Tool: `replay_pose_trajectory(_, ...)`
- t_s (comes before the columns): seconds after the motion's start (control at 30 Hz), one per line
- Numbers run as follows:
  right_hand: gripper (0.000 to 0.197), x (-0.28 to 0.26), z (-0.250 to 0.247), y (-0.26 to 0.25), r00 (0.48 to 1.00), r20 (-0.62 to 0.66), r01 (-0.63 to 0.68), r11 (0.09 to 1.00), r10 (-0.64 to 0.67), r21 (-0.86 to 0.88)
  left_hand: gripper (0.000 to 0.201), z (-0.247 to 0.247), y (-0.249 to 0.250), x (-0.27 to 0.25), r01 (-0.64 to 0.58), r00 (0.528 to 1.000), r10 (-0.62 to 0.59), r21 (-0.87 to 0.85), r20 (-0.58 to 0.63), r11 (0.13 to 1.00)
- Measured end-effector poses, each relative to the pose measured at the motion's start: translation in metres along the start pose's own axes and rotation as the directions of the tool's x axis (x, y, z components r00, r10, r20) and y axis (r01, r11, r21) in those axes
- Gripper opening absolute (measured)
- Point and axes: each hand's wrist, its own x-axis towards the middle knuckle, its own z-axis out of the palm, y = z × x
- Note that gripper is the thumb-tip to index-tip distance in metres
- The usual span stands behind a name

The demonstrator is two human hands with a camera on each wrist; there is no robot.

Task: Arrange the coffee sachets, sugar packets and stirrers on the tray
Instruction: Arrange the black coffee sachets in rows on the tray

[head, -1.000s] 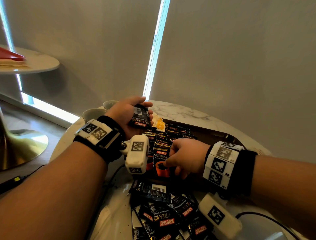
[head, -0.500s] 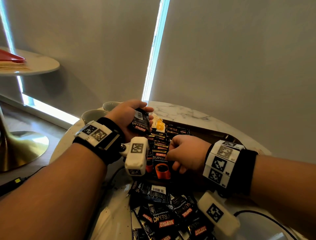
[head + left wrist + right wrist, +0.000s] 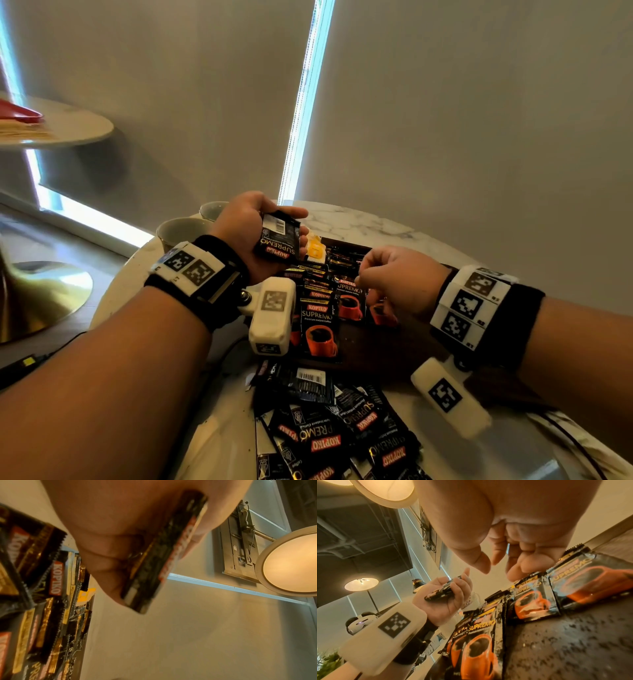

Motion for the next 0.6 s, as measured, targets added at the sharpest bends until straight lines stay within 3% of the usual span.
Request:
replay_pose_trajectory(0.17, 0.026, -0.003, -0.004, 0.002, 0.98, -0.074, 0.194, 0.975, -0.186, 0.111, 0.045, 0.007, -0.007, -0.001, -0.02, 1.0, 0.021, 0.069, -0.021, 0.997)
replay_pose_trajectory(0.47, 0.054, -0.007, 0.001, 0.0, 0.9, -0.152, 0.427, 0.898, -0.409, 0.108, 0.039, 0.02, -0.015, -0.006, 0.031, 0.997, -0.046, 0.222, 0.062, 0.975)
replay_pose_trajectory(0.6, 0.049, -0.01, 0.004, -0.003, 0.867, -0.113, 0.494, 0.867, -0.485, 0.067, 0.038, 0.026, -0.023, -0.007, 0.025, 0.996, -0.04, 0.204, 0.073, 0.979)
